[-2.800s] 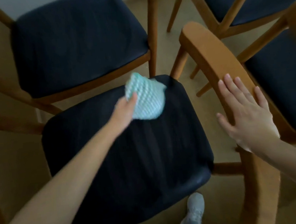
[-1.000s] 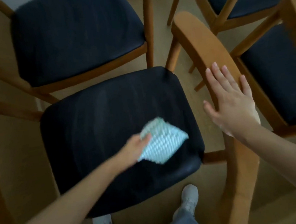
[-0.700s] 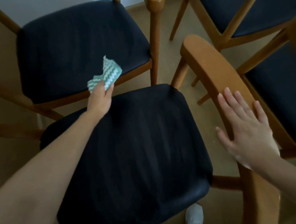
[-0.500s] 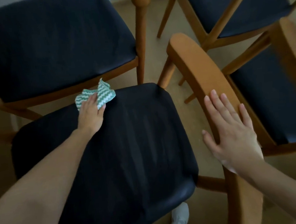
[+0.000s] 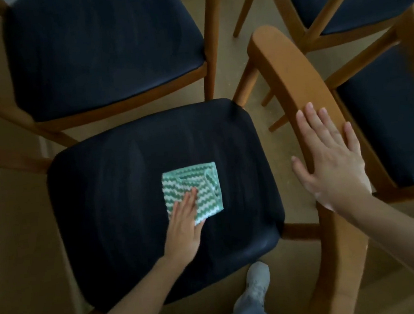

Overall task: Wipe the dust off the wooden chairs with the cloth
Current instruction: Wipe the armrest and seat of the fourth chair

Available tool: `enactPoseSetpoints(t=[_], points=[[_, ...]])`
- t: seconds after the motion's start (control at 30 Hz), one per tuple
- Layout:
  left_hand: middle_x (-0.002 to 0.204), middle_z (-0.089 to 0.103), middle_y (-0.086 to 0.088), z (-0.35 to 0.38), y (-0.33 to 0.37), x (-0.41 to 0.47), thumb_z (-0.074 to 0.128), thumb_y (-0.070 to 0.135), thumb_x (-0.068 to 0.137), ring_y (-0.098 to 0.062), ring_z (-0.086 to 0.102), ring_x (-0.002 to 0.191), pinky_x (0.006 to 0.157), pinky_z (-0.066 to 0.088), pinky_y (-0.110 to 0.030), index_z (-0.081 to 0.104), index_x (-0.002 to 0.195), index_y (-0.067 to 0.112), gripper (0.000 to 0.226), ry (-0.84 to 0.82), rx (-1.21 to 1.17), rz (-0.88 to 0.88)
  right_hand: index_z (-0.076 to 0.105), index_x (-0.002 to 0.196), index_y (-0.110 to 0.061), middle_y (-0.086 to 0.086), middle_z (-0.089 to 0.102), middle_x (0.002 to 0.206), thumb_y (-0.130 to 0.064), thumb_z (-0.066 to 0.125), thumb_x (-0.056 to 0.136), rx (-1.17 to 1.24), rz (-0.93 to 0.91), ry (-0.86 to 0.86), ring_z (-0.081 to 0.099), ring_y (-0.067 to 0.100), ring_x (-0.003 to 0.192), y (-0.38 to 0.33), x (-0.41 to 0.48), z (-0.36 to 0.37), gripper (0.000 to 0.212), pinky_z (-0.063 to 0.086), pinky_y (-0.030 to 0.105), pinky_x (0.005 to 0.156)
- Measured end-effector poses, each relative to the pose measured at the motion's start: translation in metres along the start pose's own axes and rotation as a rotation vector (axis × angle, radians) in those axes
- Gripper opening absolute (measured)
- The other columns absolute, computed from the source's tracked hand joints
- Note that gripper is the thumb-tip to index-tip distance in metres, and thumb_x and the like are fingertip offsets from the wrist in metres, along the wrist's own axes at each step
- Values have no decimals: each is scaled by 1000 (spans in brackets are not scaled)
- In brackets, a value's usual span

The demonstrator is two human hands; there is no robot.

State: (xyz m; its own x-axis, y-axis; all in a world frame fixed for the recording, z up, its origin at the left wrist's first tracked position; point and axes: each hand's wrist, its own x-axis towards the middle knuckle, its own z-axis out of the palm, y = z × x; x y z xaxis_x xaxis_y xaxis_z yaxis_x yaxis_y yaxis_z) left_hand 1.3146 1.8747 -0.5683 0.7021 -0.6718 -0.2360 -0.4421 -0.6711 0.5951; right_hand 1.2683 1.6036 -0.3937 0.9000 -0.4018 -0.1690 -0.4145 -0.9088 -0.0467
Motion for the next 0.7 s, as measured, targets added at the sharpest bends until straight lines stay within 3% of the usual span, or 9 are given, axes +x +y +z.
enactPoseSetpoints(t=[0.07,0.23,0.3,0.37,0.43,0.47,0.57,0.7], points=[[155,19,0,15,10,-32,24,41,99,-9,10,143,116,4,-28,-3,150,26,60,-92,15,36,-7,148,-27,-11,-16,152,-40,37,96,-7,7,-23,-19,6,140,-1,0,-2,69,-12,38,115],[151,31,2,19,7,-75,31,39,92,-9,24,138,110,17,-30,43,138,17,53,-321,230,188,-4,151,-25,-12,-19,150,-37,40,96,-15,13,-33,-20,5,138,-3,-1,-5,71,-13,37,114],[151,32,4,10,7,-77,29,42,93,-6,22,139,111,15,-28,37,140,19,53,-414,191,160,-3,151,-25,-13,-19,150,-36,40,96,-7,13,-29,-20,5,138,-3,-2,-5,71,-12,37,114],[156,16,9,0,15,-82,20,49,96,2,7,141,113,6,-19,8,148,37,54,-499,46,79,-3,151,-26,-13,-18,151,-36,40,96,-2,17,-31,-20,4,138,-3,-2,-5,71,-12,37,114],[152,-4,21,2,24,-94,6,62,89,15,-13,136,111,-11,-13,-22,132,61,51,-536,-78,78,-3,151,-26,-12,-17,153,-37,40,96,2,18,-29,-19,5,138,-3,-1,-5,70,-12,38,115],[149,-8,24,2,29,-100,0,65,84,19,-18,131,109,-16,-12,-28,126,63,51,-569,-113,89,-3,151,-26,-11,-15,154,-37,40,96,4,20,-28,-19,5,138,-3,-1,-5,70,-11,38,115],[147,-14,27,5,37,-113,-7,67,72,21,-25,126,105,-22,-9,-20,136,45,69,-622,-64,82,-1,151,-26,-7,-11,157,-36,40,97,8,20,-23,-17,6,140,-3,-2,-4,69,-11,39,115],[145,-4,28,4,38,-115,-6,70,67,16,-10,129,98,-20,-1,-2,146,35,87,-678,-89,30,-1,151,-26,-6,-9,158,-36,40,96,14,21,-19,-16,7,140,-3,-2,-5,69,-10,40,116]])
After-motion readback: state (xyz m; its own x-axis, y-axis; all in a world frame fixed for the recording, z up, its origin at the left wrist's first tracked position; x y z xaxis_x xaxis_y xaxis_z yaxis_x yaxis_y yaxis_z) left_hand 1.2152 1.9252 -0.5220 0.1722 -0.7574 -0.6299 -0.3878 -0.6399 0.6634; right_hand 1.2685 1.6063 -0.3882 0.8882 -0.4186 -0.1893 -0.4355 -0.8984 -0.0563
